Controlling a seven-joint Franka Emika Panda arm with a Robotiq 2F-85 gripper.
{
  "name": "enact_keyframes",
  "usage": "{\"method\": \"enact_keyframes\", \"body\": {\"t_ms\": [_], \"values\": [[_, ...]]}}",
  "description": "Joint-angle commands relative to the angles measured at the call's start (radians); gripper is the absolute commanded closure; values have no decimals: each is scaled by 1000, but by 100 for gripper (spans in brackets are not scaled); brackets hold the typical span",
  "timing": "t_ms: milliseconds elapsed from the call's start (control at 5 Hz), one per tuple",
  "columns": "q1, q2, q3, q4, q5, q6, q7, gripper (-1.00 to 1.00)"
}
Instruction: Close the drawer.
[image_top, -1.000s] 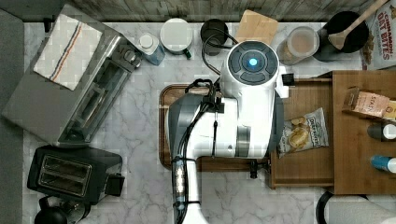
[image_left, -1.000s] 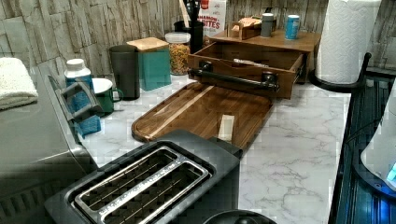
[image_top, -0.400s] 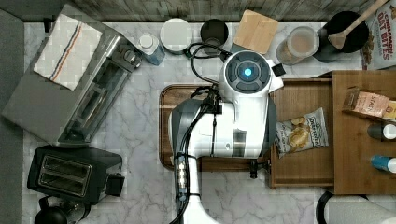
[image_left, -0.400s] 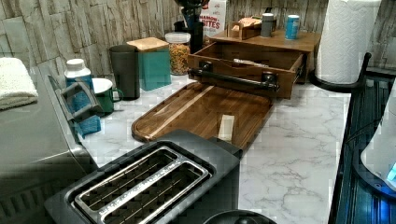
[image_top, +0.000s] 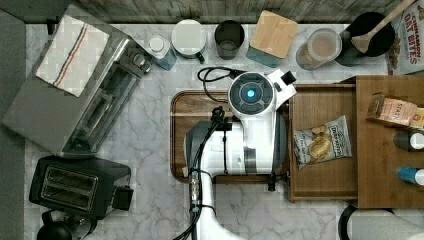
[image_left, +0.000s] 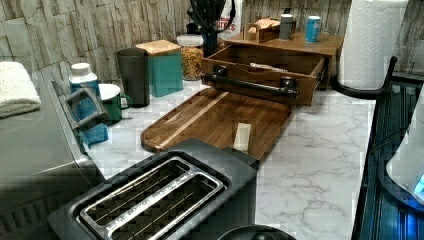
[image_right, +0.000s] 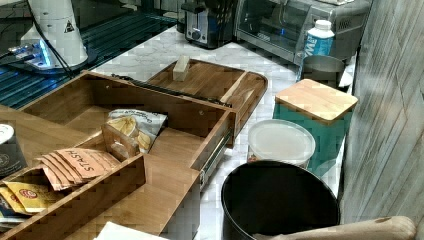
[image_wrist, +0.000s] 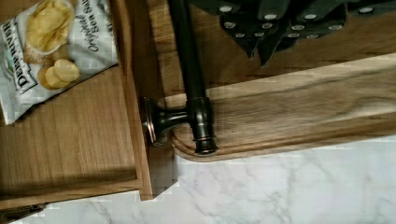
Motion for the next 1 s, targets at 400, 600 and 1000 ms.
{"method": "enact_keyframes", "body": {"t_ms": [400, 600, 1000], "values": [[42, 86, -43, -121, -115, 191, -20, 100], [-6, 98, -18, -120, -145, 202, -28, 100], [-55, 127, -32, -112, -124, 235, -141, 100]]}}
